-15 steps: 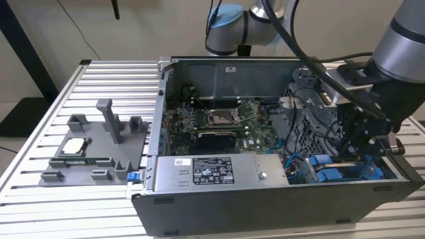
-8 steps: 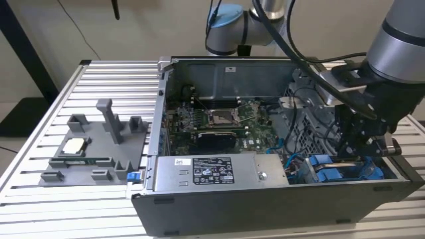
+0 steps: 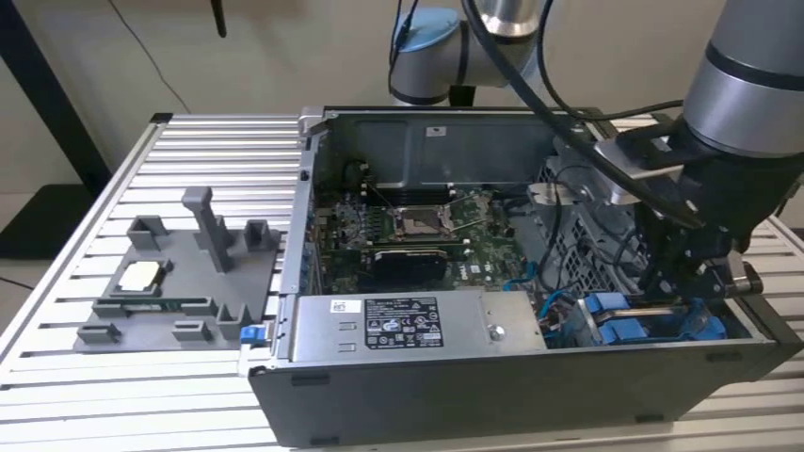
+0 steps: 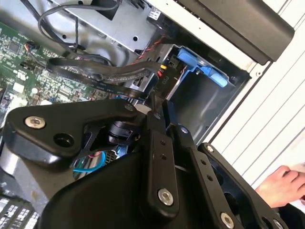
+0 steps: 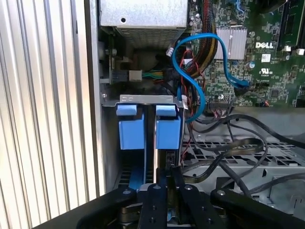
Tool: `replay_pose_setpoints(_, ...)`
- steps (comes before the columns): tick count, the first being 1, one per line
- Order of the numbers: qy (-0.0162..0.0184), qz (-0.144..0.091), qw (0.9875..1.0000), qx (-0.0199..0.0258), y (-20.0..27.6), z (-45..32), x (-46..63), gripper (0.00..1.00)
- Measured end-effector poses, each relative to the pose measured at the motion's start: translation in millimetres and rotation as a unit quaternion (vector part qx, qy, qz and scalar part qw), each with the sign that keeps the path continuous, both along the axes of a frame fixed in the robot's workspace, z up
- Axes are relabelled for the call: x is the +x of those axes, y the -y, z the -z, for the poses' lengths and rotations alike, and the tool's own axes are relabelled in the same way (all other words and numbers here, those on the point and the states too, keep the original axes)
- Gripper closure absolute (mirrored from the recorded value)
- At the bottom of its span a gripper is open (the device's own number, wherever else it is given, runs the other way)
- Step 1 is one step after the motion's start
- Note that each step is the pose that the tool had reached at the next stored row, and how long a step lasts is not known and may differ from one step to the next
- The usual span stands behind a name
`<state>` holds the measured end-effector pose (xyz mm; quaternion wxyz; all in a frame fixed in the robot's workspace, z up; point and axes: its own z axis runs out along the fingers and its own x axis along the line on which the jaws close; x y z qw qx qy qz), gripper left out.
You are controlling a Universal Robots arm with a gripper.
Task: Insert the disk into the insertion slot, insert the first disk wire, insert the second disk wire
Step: 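Insert the second disk wire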
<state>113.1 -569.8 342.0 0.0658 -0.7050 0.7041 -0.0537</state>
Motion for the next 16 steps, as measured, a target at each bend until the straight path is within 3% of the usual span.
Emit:
replay_pose_setpoints(6, 0.0041, 0.0, 1.0, 0.0005, -0.2, 0.2, -2.2, 0.84)
replay_pose_setpoints(11, 0.0096, 0.0, 0.9999, 0.0056, -0.6, 0.8, -2.3, 0.84)
replay_pose_setpoints(16, 0.0115, 0.0, 0.9999, 0.0057, -1.2, 1.6, -2.5, 0.84)
